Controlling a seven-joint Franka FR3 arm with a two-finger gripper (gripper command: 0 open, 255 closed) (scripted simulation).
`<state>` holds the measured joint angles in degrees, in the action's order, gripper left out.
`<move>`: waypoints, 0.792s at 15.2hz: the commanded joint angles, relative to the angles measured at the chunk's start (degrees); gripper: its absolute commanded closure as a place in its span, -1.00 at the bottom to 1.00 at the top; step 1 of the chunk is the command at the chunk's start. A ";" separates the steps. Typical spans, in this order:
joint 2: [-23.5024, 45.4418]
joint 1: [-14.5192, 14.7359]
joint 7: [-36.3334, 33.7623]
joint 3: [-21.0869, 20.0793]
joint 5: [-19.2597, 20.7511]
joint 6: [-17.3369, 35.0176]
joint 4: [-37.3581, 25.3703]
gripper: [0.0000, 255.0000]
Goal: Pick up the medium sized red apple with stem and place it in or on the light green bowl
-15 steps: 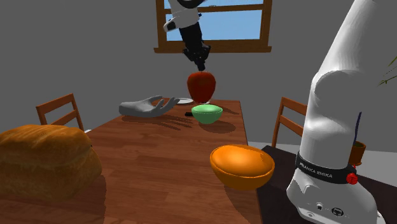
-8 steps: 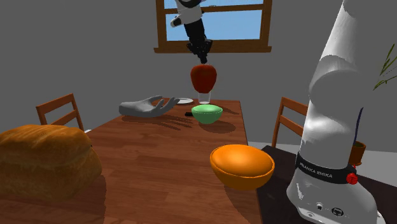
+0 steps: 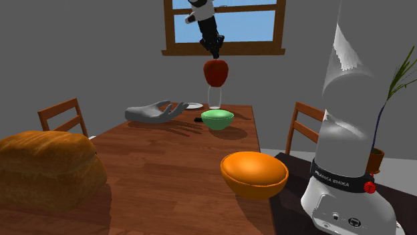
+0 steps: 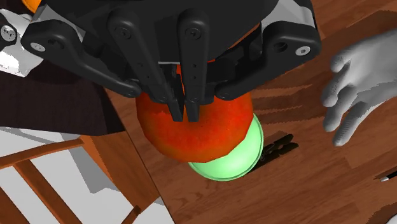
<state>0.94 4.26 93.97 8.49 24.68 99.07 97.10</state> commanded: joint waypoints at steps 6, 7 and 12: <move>9.66 -3.55 7.55 2.72 -2.35 -1.32 -13.81 1.00; 9.50 -3.56 7.25 2.72 -2.27 -0.57 -12.84 1.00; 9.00 -3.60 5.77 2.73 -1.91 3.06 -8.45 1.00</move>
<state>9.91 0.67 100.01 11.22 22.73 101.47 88.02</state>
